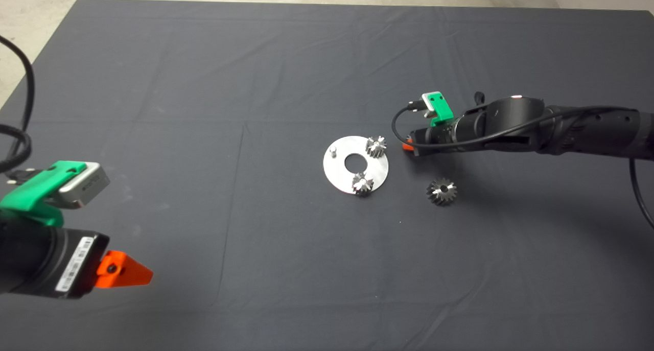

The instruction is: Remove an incorrectly installed larger gear and replace it with the correct smaller gear

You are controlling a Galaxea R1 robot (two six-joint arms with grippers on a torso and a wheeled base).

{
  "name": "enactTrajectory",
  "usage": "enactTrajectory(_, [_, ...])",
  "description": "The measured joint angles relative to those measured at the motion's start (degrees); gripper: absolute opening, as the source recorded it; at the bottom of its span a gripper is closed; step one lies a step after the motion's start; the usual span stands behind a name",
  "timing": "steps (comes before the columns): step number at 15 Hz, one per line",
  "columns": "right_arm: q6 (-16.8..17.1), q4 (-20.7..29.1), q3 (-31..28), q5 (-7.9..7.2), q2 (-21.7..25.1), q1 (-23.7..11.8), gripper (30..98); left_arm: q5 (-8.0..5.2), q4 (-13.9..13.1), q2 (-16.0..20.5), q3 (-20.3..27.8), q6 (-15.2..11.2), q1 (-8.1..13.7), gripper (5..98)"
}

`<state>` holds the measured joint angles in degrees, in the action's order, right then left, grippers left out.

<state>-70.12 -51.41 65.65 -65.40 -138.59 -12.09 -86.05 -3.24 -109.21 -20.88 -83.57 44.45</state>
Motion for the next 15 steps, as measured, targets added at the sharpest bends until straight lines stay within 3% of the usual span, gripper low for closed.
enactTrajectory(8, [0.41, -0.13, -0.02, 0.17, 0.00, 0.66, 42.8, 0.02, 0.00, -0.01, 0.00, 0.00, 0.01, 98.1])
enactTrajectory(10, [2.26, -0.16, 0.00, 0.13, -0.02, 0.66, 42.8, 0.04, 0.00, 0.01, 0.00, 0.00, -0.01, 98.1])
enactTrajectory(15, [2.57, -0.34, 0.00, 0.18, 0.00, 0.69, 42.8, 0.04, 0.00, 0.00, 0.00, 0.00, 0.00, 98.1])
